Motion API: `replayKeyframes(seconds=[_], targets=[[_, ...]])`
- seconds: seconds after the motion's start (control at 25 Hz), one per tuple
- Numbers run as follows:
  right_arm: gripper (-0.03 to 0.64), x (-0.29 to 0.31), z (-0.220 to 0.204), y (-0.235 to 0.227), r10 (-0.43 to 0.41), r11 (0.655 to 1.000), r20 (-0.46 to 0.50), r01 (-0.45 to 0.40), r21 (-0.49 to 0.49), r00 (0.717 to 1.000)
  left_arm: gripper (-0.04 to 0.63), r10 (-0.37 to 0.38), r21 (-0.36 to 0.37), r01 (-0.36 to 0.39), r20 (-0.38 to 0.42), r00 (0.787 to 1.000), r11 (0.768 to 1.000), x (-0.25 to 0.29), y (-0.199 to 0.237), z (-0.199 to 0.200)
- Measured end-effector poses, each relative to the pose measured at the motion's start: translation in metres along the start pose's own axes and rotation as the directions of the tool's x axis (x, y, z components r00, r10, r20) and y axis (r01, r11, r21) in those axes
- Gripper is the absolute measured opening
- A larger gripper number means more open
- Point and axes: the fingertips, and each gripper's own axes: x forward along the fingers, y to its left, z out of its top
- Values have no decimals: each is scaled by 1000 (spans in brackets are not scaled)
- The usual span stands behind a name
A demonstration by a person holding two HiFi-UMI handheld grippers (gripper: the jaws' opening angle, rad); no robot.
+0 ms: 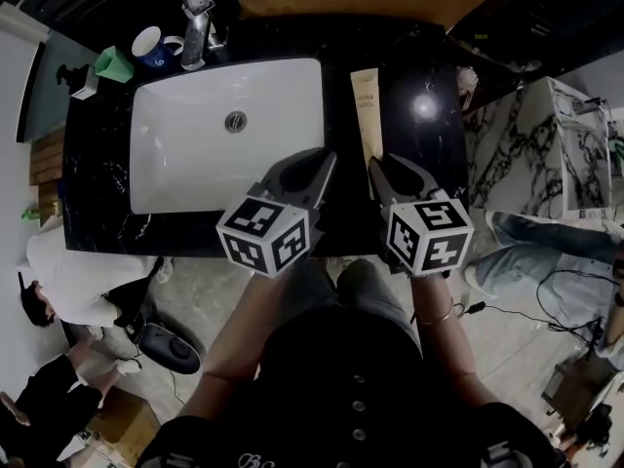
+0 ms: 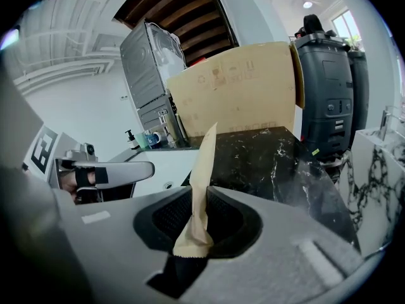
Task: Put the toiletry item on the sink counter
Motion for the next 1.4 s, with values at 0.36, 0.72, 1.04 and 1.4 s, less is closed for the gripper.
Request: replayKeyframes(seconds=[0.36,0.72,1.04,1.4], targets=[[68,19,-8,7,8,1000,-65,-8,-1,998,18,-37,5,37,-35,999,999,17,5,-5],[69,32,-13,3,-25,1000,-113,26,6,993,18,-54,-37,52,-45,998,998,26,14,-7],[71,38,-16,2,-49,999,-144,50,5,988,18,-67,-49,64,-64,996,997,30,16,-11],[84,37,-16,-1,-64,998,-136,65,-2,989,18,-55,-42,52,-76,996,998,28,23,-13]])
